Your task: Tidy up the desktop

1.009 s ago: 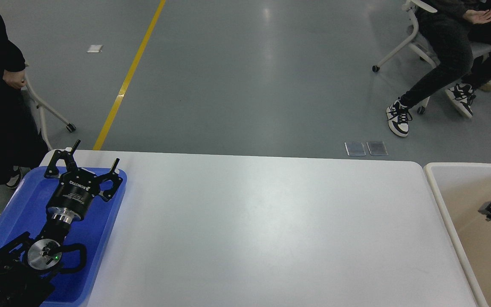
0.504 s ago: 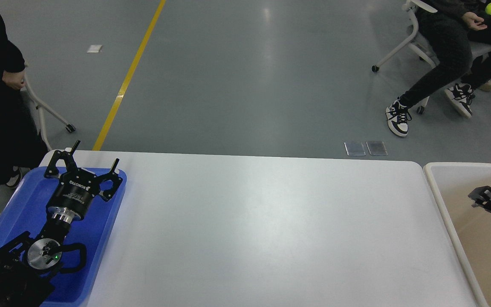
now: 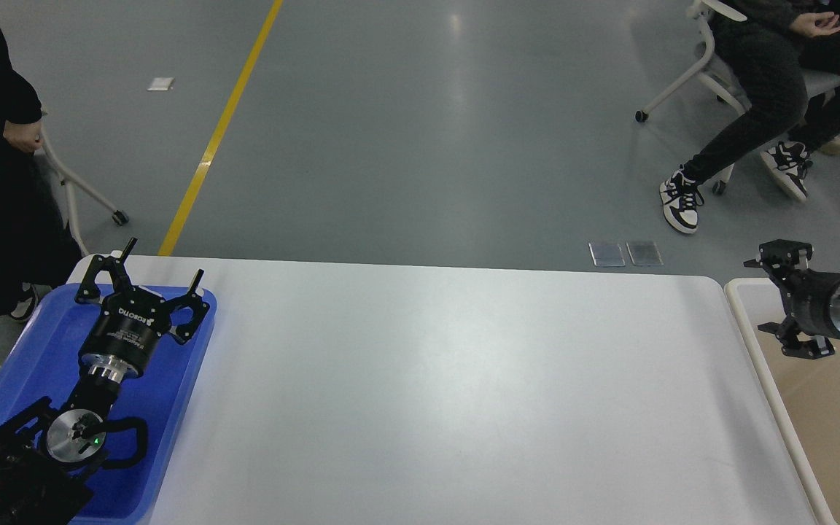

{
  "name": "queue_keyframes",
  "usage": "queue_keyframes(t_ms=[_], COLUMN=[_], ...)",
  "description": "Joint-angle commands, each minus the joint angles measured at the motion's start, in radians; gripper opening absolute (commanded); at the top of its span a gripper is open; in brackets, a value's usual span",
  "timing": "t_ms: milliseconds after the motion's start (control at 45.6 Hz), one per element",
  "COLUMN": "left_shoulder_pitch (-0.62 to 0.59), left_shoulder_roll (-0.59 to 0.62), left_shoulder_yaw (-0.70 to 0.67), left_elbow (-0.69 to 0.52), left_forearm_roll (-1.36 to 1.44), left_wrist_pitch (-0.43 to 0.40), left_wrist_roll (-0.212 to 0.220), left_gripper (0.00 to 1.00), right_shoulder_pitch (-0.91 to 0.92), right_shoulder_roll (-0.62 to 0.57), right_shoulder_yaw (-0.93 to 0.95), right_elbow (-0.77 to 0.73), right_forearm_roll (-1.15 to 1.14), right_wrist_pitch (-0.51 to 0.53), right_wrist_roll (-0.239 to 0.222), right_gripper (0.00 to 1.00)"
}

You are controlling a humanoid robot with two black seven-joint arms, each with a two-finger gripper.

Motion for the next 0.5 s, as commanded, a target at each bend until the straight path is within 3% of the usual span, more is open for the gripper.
queue_keyframes(t_ms=[0,110,175,219,351,482], left_shoulder_pitch=[0.001,0.001,0.001,0.001,0.001,0.001], left_shoulder_roll=[0.001,0.001,0.001,0.001,0.000,0.000], left_shoulder_yaw=[0.000,0.000,0.000,0.000,0.000,0.000], left_elbow=[0.000,0.000,0.000,0.000,0.000,0.000], left_forearm_roll=[0.000,0.000,0.000,0.000,0.000,0.000], left_wrist_pitch=[0.000,0.000,0.000,0.000,0.000,0.000], left_wrist_roll=[-0.001,-0.001,-0.001,-0.001,-0.001,-0.001], left_gripper=[0.99,0.99,0.99,0.99,0.99,0.99], right_shoulder_pitch=[-0.139,-0.145,-0.156,-0.165,-0.173,-0.176], right_shoulder_roll=[0.142,0.218,0.269,0.289,0.350,0.404], right_shoulder_yaw=[0.387,0.490,0.541,0.553,0.541,0.544], right_elbow=[-0.007,-0.010,-0.013,-0.023,-0.071,-0.154], right_forearm_roll=[0.002,0.002,0.002,0.002,0.002,0.011], right_wrist_pitch=[0.003,0.003,0.003,0.000,0.000,-0.006], right_wrist_roll=[0.002,0.012,0.061,0.118,0.363,0.506], right_gripper=[1.00,1.00,1.00,1.00,1.00,1.00])
